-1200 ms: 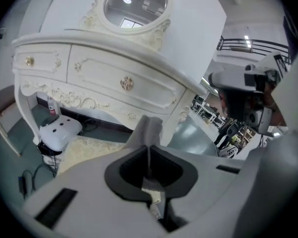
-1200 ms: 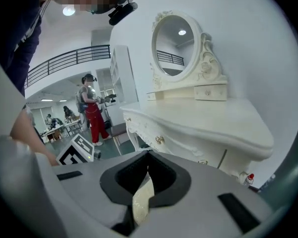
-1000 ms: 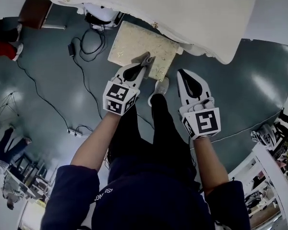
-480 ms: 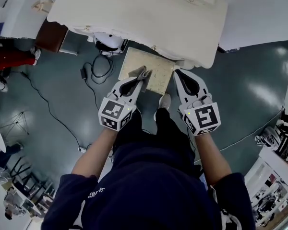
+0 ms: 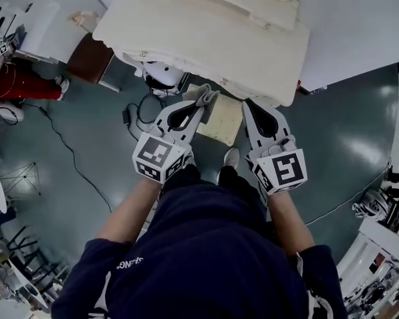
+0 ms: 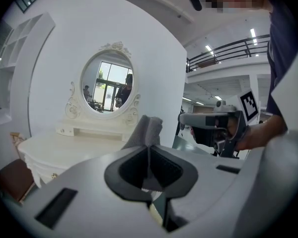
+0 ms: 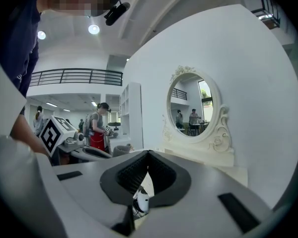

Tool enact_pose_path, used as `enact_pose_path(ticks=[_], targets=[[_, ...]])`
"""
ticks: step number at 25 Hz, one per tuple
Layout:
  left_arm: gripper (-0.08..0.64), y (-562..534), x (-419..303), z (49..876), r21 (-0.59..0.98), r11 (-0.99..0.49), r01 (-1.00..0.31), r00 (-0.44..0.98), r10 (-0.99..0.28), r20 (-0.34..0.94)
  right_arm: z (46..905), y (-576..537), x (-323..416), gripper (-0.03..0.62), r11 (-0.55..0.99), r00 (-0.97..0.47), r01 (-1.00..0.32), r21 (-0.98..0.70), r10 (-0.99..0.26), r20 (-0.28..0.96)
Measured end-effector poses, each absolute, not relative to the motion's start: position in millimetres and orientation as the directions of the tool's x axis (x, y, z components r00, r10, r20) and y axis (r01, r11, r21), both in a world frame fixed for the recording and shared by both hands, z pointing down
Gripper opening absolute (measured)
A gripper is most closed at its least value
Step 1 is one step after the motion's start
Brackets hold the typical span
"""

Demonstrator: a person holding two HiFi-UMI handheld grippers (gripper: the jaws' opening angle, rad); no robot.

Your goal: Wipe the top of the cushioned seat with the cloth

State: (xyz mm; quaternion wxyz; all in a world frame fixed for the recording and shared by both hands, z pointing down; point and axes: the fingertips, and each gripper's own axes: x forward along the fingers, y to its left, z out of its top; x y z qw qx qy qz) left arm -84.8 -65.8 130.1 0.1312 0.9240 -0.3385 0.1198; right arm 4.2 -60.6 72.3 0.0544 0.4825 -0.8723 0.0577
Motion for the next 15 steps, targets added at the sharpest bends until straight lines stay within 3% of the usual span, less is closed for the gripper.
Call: enact_pose_path(ticks=[15], targets=[[0.021,-64.6,-86.1,60.6,0.111,-0.751,-0.651,0.757,-0.629,0.176,15.0,-48.5,-1.3,0.02,0.539,-0.538,-0.842,0.003,-0.841,0.061]])
